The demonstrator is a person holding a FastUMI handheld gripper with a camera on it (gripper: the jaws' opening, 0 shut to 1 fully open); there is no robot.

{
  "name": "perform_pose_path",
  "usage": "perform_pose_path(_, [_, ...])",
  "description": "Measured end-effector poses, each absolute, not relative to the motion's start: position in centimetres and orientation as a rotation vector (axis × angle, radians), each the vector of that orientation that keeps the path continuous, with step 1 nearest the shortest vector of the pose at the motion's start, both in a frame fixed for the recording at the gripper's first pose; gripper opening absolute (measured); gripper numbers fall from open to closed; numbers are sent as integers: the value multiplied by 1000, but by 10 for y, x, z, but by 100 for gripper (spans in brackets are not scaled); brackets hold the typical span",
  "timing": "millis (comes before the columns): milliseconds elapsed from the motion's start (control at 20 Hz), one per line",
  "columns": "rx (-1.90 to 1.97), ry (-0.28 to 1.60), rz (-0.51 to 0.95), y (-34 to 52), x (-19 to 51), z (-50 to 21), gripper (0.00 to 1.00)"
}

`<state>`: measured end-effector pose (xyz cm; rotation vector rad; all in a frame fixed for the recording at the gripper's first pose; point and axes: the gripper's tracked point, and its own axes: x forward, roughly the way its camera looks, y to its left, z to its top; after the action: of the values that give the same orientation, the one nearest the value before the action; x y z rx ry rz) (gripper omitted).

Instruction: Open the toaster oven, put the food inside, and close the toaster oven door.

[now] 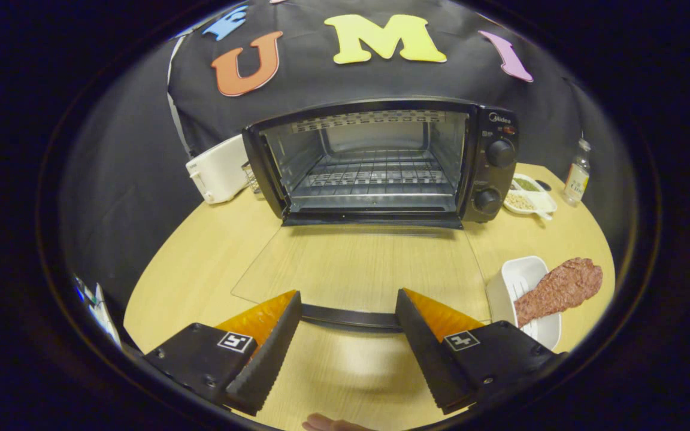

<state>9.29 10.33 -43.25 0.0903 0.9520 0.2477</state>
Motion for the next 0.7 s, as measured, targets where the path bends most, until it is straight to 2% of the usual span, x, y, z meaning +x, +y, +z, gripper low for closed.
perform_pose_path(450, [-34,877,245,5,103,-383,100])
perform_pose_path(700, [-5,936,224,-65,106,-373,99])
